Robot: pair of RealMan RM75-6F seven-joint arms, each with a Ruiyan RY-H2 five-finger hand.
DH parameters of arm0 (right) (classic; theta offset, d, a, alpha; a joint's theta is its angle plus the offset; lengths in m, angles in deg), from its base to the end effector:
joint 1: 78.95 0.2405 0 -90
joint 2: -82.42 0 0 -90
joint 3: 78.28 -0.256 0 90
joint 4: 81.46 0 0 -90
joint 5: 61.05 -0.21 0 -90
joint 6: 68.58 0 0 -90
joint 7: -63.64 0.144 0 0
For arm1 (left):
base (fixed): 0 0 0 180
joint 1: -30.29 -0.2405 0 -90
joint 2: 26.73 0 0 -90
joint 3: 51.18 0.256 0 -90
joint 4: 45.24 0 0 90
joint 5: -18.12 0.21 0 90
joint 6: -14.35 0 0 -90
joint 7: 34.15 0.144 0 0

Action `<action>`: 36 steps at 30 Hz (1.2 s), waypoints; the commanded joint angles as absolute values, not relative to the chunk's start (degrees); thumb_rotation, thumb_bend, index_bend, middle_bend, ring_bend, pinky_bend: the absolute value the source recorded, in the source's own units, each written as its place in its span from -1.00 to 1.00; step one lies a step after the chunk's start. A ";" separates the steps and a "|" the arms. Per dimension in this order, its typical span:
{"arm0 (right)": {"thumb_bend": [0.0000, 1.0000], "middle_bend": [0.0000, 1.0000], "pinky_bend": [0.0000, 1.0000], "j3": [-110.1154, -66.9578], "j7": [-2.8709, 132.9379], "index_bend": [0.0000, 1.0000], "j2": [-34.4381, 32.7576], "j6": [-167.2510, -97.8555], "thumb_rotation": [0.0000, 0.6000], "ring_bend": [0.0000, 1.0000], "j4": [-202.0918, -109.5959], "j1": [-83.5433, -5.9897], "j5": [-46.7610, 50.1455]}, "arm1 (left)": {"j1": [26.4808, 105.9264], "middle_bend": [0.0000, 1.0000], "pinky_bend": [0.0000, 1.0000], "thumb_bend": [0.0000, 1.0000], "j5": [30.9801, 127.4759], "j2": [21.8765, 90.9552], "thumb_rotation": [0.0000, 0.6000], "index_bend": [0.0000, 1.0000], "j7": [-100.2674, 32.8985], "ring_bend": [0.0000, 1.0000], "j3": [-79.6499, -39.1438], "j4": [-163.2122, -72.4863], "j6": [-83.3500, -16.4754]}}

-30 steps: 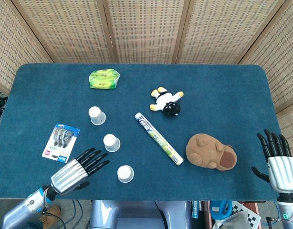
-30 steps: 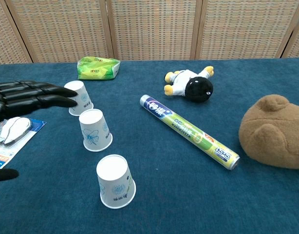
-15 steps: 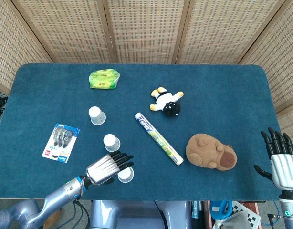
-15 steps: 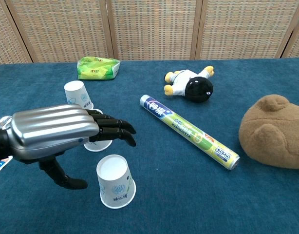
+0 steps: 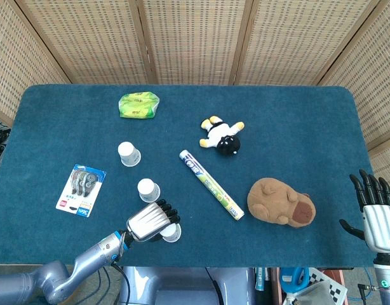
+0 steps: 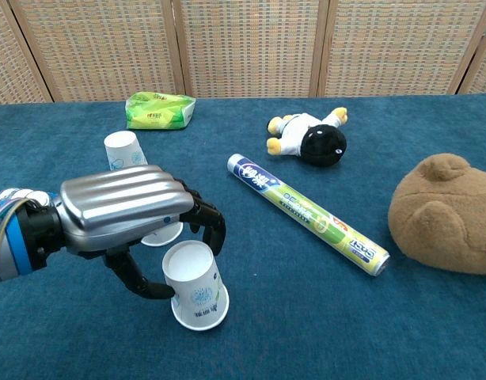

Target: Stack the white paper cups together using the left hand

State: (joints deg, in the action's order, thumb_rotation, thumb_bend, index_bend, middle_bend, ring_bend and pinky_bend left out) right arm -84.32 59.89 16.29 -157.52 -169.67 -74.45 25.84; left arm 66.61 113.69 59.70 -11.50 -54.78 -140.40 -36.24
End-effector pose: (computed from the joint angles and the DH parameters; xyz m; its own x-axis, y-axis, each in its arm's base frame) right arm -0.3127 -0.1904 0.1707 0.4807 0.1209 0.8685 -0.8746 -0.0058 0.4849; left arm -0.1135 0.2439 -0.0370 0.6349 0.1508 0.7577 0.5375 -0.7907 -0.2930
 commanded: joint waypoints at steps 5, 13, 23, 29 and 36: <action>-1.00 -1.00 -1.00 -84.23 59.60 -1.00 16.27 -157.37 1.00 -1.00 -169.89 -74.35 25.94 | 66.59 -0.15 -0.32 -0.54 112.08 52.49 1.00 -0.14 -12.34 -0.24 -57.24 -148.84 -40.30; -1.00 -1.00 -1.00 -84.14 59.28 -1.00 16.21 -157.33 1.00 -1.00 -170.07 -74.40 25.86 | 65.69 -0.15 -0.32 -0.54 107.35 42.90 1.00 -0.14 -12.34 -0.24 -61.71 -154.93 -44.34; -1.00 -1.00 -1.00 -84.02 58.76 -1.00 16.03 -157.10 1.00 -1.00 -170.26 -74.25 25.97 | 66.41 -0.15 -0.32 -0.54 99.72 43.17 1.00 -0.14 -16.07 -0.24 -62.29 -147.49 -42.92; -1.00 -1.00 -1.00 -84.09 58.77 -1.00 16.01 -156.78 1.00 -1.00 -170.18 -74.16 25.61 | 67.54 -0.15 -0.32 -0.54 98.89 45.66 1.00 -0.14 -16.88 -0.24 -61.61 -144.26 -42.23; -1.00 -1.00 -1.00 -84.31 59.00 -1.00 16.00 -156.37 1.00 -1.00 -169.95 -74.08 24.88 | 68.63 -0.15 -0.35 -0.54 98.08 47.73 1.00 -0.14 -17.40 -0.24 -60.46 -142.31 -41.27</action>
